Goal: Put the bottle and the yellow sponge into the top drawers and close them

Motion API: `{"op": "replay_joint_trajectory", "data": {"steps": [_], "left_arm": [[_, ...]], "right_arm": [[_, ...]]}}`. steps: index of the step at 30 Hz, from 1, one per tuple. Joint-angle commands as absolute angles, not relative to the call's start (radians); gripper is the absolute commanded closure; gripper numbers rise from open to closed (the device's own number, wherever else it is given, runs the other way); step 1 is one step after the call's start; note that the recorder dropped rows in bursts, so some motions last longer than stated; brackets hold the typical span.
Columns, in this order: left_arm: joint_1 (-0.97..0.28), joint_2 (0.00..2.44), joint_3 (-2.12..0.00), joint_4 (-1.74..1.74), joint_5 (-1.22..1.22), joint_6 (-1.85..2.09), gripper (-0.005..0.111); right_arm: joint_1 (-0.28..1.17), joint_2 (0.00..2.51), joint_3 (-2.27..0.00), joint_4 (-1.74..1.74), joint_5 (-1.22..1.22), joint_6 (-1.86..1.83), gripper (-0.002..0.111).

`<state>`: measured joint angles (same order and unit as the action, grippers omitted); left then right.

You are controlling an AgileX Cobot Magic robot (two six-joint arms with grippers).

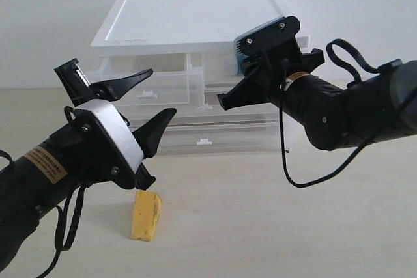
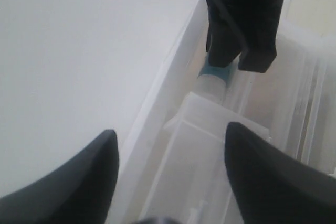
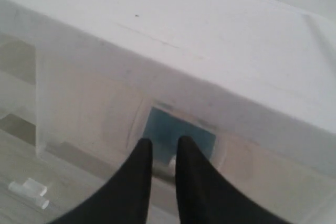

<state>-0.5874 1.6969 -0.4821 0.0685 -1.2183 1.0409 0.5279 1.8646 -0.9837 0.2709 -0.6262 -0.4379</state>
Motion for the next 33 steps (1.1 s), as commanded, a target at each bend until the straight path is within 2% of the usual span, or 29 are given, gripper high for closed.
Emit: {"op": "replay_joint_trajectory", "data": {"steps": [1,15,26,30,33], "left_arm": [[-0.591,1.69,-0.473,0.06,-1.221,1.024,0.051],[-0.591,1.658,-0.473,-0.078,-1.221,0.889,0.051],[-0.591,1.452,-0.413,-0.16,-1.221,0.57,0.051],[-0.585,1.421,-0.413,-0.284,-1.221,0.435,0.051],[-0.55,1.397,-0.422,-0.318,-1.128,0.391,0.051]], "right_arm": [[0.518,1.929,-1.035,0.284,-0.601,-0.449,0.096],[0.488,1.877,-1.059,0.225,-0.412,-0.334,0.096],[0.488,1.754,-0.888,0.225,-0.477,-0.281,0.096],[0.488,1.71,-0.865,0.104,-0.417,-0.157,0.096],[0.488,1.646,-0.859,-0.093,-0.345,0.0,0.096]]}}
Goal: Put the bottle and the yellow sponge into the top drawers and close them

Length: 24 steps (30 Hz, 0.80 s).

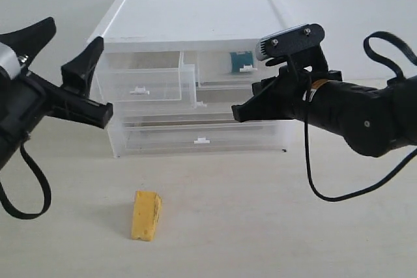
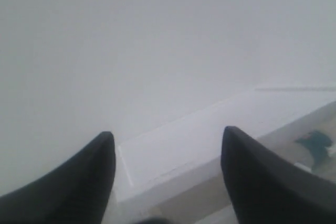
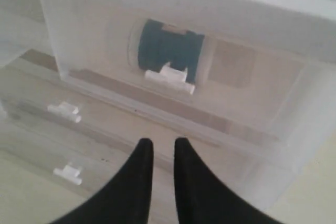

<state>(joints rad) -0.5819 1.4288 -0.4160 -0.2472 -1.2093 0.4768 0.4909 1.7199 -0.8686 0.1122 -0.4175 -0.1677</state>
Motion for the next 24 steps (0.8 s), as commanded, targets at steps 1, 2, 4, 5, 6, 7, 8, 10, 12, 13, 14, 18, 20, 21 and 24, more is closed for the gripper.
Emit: {"op": "replay_joint_trajectory", "data": {"steps": [1,2,4,5,6,7,8,10,12,13,14,18,20,21,24], "left_arm": [[-0.537,1.389,-0.427,-0.313,-1.096,0.368,0.051],[-0.527,1.381,-0.429,-0.295,-1.063,0.345,0.051],[-0.516,1.37,-0.432,-0.214,-1.017,0.319,0.051],[-0.509,1.37,-0.432,-0.156,-0.998,0.291,0.051],[-0.509,1.37,-0.432,-0.076,-0.977,0.263,0.051],[-0.509,1.37,-0.434,-0.019,-0.954,0.248,0.051],[-0.509,1.37,-0.442,0.029,-0.92,0.222,0.051],[-0.509,1.367,-0.478,0.059,-0.835,0.135,0.051],[-0.498,1.358,-0.551,0.126,-0.614,0.064,0.051],[-0.496,1.353,-0.589,0.187,-0.511,0.023,0.051],[-0.494,1.349,-0.651,0.248,-0.367,-0.058,0.051],[-0.494,1.333,-0.811,0.473,-0.14,-0.34,0.051],[-0.494,1.317,-0.879,0.538,-0.073,-0.478,0.051],[-0.494,1.31,-0.905,0.543,-0.035,-0.511,0.052],[-0.494,1.298,-1.004,0.525,0.109,-0.583,0.056]], "right_arm": [[0.488,1.632,-0.859,-0.137,-0.317,0.043,0.096],[0.488,1.616,-0.859,-0.178,-0.299,0.07,0.096],[0.488,1.597,-0.859,-0.193,-0.264,0.097,0.096],[0.488,1.594,-0.859,-0.193,-0.259,0.095,0.096],[0.488,1.594,-0.859,-0.193,-0.254,0.095,0.096],[0.488,1.594,-0.859,-0.193,-0.253,0.095,0.096],[0.488,1.594,-0.859,-0.193,-0.247,0.092,0.096],[0.488,1.597,-0.859,-0.193,-0.241,0.09,0.096],[0.488,1.597,-0.859,-0.194,-0.242,0.087,0.096],[0.488,1.597,-0.859,-0.194,-0.242,0.083,0.096],[0.488,1.597,-0.859,-0.194,-0.246,0.08,0.096],[0.488,1.597,-0.859,-0.194,-0.264,0.077,0.096],[0.488,1.597,-0.859,-0.194,-0.264,0.077,0.096],[0.488,1.597,-0.859,-0.194,-0.264,0.075,0.096],[0.488,1.597,-0.859,-0.194,-0.264,0.072,0.096]]}}
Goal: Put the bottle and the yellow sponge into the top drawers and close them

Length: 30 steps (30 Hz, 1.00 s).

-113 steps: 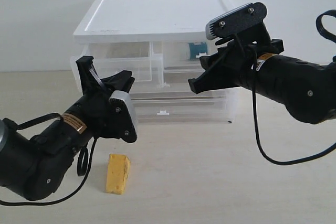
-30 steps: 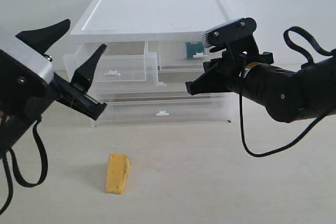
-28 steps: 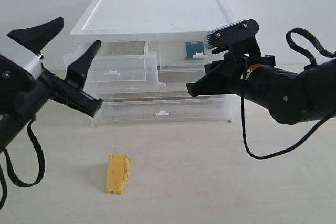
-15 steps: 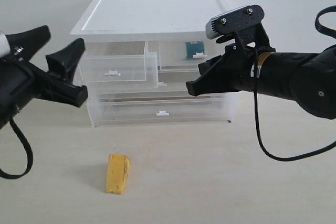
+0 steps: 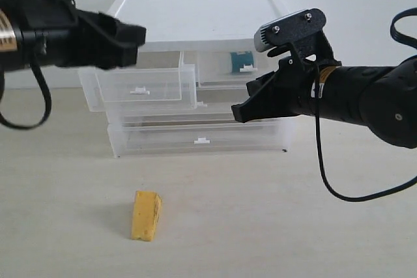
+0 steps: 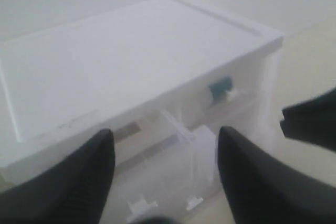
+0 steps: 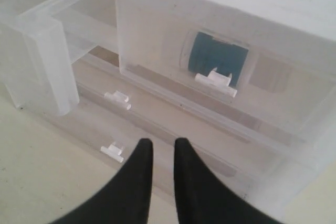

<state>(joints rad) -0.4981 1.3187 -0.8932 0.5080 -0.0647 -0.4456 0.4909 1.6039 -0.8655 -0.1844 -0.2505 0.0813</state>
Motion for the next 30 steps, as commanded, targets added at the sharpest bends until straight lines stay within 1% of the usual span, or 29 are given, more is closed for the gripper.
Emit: {"op": "replay_joint_trajectory", "data": {"steps": [1,4,7,9,11,14,15,16,21,23,24,25,27,30], "left_arm": [[-0.49,1.298,-1.046,0.513,0.177,-0.587,0.06],[-0.471,1.315,-1.178,0.517,0.38,-0.528,0.071],[-0.444,1.362,-1.299,0.465,0.603,-0.387,0.073],[-0.422,1.409,-1.384,0.334,0.758,-0.211,0.073],[-0.385,1.477,-1.48,0.098,0.968,0.075,0.073],[-0.325,1.608,-1.591,-0.241,1.221,0.436,0.073],[-0.323,1.626,-1.598,-0.255,1.221,0.502,0.073],[-0.323,1.652,-1.6,-0.254,1.221,0.679,0.073],[-0.323,1.649,-1.598,-0.307,1.145,1.074,0.072],[-0.323,1.652,-1.584,-0.326,1.097,1.246,0.049],[-0.323,1.652,-1.571,-0.326,1.059,1.266,0.041],[-0.323,1.652,-1.552,-0.316,1.017,1.291,0.039],[-0.323,1.652,-1.506,-0.299,0.979,1.393,0.042],[-0.323,1.652,-1.441,-0.311,0.903,1.496,0.043]], "right_arm": [[0.488,1.597,-0.859,-0.194,-0.264,0.072,0.096],[0.488,1.597,-0.859,-0.194,-0.262,0.072,0.096],[0.488,1.597,-0.859,-0.194,-0.259,0.072,0.096],[0.488,1.597,-0.859,-0.194,-0.259,0.072,0.096],[0.488,1.597,-0.859,-0.194,-0.259,0.072,0.096],[0.488,1.597,-0.859,-0.194,-0.254,0.072,0.096],[0.488,1.597,-0.859,-0.194,-0.252,0.07,0.096],[0.488,1.597,-0.859,-0.197,-0.244,0.068,0.096],[0.488,1.597,-0.859,-0.197,-0.261,0.058,0.096],[0.488,1.597,-0.859,-0.197,-0.266,0.058,0.096],[0.488,1.597,-0.859,-0.197,-0.268,0.056,0.096],[0.488,1.597,-0.859,-0.197,-0.272,0.051,0.096],[0.488,1.597,-0.859,-0.197,-0.29,0.048,0.096],[0.487,1.618,-0.861,-0.186,-0.341,0.007,0.096]]}}
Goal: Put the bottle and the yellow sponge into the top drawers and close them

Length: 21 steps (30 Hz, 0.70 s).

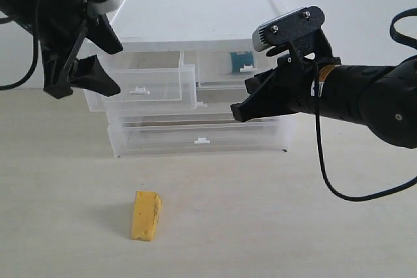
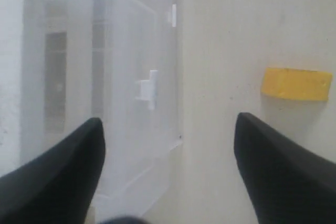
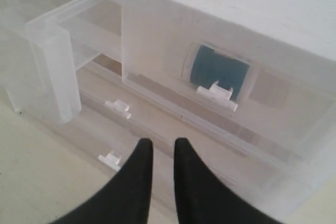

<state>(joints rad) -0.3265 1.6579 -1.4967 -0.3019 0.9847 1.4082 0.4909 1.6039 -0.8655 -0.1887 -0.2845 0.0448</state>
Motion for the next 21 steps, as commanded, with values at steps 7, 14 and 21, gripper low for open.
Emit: {"op": "replay_joint_trajectory", "data": {"steps": [7,14,21], "left_arm": [[-0.323,1.657,-1.417,-0.311,0.763,1.465,0.043],[-0.323,1.749,-1.415,-0.33,0.703,1.473,0.043],[-0.323,1.777,-1.415,-0.333,0.703,1.473,0.044]], "right_arm": [[0.427,1.708,-0.922,-0.163,-0.4,0.014,0.096],[0.418,1.719,-0.947,-0.17,-0.387,0.038,0.096],[0.418,1.719,-0.947,-0.17,-0.429,0.042,0.096]]}}
